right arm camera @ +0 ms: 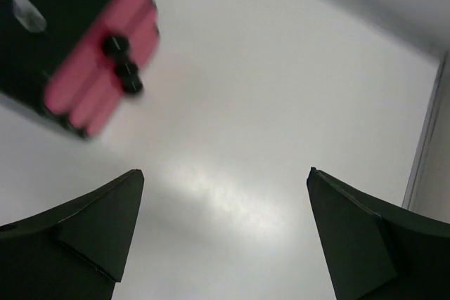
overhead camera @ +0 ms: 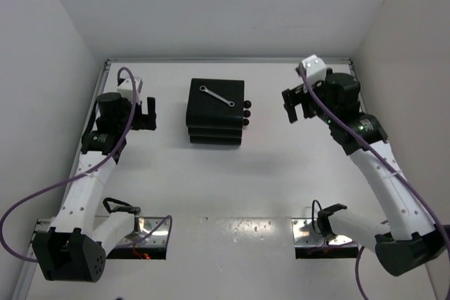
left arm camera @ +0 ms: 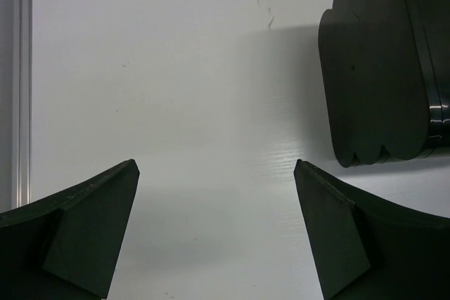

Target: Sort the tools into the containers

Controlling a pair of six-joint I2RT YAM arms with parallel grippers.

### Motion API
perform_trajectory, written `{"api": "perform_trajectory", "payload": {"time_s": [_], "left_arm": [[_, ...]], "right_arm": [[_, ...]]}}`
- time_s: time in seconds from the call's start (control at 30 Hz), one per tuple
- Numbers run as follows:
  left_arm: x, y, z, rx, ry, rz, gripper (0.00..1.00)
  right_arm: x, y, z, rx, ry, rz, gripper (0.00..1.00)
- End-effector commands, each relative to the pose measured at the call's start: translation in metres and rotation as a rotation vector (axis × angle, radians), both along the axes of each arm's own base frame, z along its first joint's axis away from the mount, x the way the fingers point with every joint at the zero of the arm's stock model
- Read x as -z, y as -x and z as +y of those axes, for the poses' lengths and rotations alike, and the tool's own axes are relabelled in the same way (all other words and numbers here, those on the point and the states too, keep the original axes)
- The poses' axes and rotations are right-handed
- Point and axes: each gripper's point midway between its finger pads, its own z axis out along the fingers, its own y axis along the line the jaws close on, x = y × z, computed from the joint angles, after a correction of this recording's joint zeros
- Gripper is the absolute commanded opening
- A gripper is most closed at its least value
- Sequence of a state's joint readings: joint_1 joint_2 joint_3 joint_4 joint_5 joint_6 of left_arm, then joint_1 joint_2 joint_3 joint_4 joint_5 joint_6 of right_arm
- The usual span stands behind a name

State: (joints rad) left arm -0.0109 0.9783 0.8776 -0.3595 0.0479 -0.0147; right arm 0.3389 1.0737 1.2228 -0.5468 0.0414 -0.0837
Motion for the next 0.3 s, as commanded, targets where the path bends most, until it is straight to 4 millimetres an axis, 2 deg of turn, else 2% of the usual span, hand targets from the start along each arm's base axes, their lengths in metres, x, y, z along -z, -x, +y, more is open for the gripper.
{"api": "perform_trajectory", "payload": {"time_s": [0.0, 0.03, 0.13, 0.17, 0.27], "left_arm": [[0.004, 0.007, 0.006, -0.006, -0.022, -0.003, 1.00], [0.009, 0.008, 0.008, -0.018, -0.028, 0.008, 1.00], [0.012, 0.010, 0.014, -0.041, -0.050, 0.011, 1.00], [0.021, 0.012, 0.014, -0.034, -0.064, 0.026, 1.00], [0.019, 0.017, 0.012, -0.002, -0.085, -0.003, 1.00]], "right_arm": [[0.073, 0.013, -0.030, 0.103, 0.033, 0.139, 0.99], [0.090, 0.021, -0.038, 0.124, 0.022, 0.163, 0.99], [0.109, 0.029, -0.038, 0.111, -0.018, 0.206, 0.99], [0.109, 0.027, -0.048, 0.140, -0.044, 0.212, 0.99], [0.110, 0.029, -0.049, 0.128, -0.071, 0.239, 0.99]]}}
